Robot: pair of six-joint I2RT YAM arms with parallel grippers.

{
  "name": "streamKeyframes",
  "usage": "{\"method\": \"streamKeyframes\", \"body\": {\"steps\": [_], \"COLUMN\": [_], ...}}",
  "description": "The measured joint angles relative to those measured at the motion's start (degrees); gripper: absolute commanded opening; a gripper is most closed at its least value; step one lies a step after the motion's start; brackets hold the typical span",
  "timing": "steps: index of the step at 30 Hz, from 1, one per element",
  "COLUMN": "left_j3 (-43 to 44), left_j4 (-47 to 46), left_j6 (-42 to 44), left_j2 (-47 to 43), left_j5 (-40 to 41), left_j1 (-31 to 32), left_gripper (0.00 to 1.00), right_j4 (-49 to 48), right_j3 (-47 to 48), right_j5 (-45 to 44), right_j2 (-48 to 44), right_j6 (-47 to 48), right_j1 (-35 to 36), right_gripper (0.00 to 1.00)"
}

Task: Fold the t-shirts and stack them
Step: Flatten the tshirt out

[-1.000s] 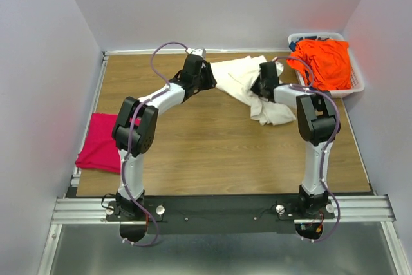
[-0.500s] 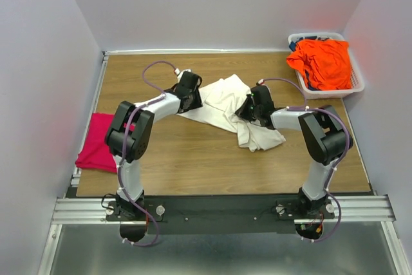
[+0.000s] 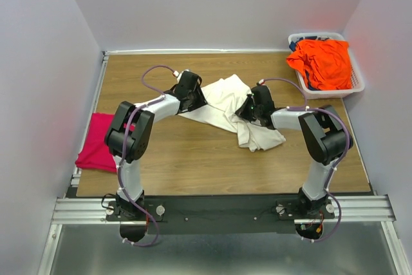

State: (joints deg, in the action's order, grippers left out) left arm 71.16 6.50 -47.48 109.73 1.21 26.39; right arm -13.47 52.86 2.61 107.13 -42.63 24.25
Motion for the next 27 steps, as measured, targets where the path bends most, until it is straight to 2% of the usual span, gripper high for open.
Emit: {"method": "streamKeyframes", "body": {"steps": [15, 27], "left_j3": [4.39, 7.93], "left_j4": [-3.26, -3.72], "left_j6": [-1.95, -1.97], "left_j2": [6.78, 9.7], "left_j5": [-2.82, -2.78], "left_j1": [0.0, 0.0], "left_gripper": [0.47, 0.4], "right_j4": [-0.59, -1.9], "right_j3": [-0.31, -0.92], "right_j5": [0.72, 0.96], "right_j2": [0.07, 0.07], "right_j6": [0.02, 0.02], "right_j1": [-0.26, -0.33], "right_gripper": [0.01, 0.0]}}
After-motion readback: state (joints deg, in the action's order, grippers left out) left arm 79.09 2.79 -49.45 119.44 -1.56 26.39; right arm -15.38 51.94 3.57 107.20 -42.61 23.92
